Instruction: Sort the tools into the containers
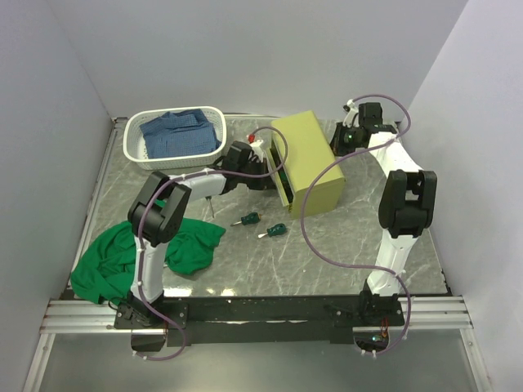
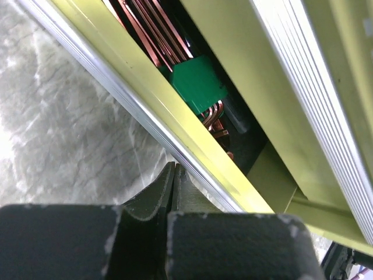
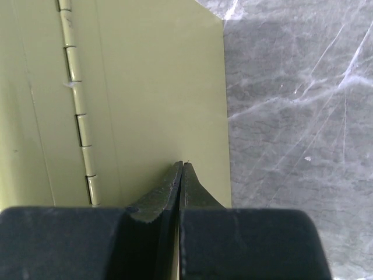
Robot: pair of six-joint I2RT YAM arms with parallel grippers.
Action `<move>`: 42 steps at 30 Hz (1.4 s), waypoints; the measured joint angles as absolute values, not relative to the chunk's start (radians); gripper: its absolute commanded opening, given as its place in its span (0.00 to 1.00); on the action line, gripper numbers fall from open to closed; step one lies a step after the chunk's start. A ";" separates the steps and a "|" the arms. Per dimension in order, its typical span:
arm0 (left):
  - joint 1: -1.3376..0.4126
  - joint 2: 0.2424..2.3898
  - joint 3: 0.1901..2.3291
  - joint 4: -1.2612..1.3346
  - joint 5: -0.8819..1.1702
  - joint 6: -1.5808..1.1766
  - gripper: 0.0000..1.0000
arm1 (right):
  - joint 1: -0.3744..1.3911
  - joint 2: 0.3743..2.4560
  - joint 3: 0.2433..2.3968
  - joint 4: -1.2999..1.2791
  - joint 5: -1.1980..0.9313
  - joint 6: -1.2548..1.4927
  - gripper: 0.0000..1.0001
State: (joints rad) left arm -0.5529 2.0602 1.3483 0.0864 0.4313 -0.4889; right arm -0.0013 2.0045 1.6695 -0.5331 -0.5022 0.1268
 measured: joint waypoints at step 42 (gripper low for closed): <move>-0.362 1.859 1.225 0.220 0.600 -0.592 0.63 | 0.039 1.864 1.690 -0.526 -0.101 0.002 0.61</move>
State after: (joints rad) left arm -0.3622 1.8591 1.2251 0.2199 0.5999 -0.5922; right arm 0.0395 1.8645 1.6897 -0.5262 -0.1005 0.0025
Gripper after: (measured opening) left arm 0.624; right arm 0.335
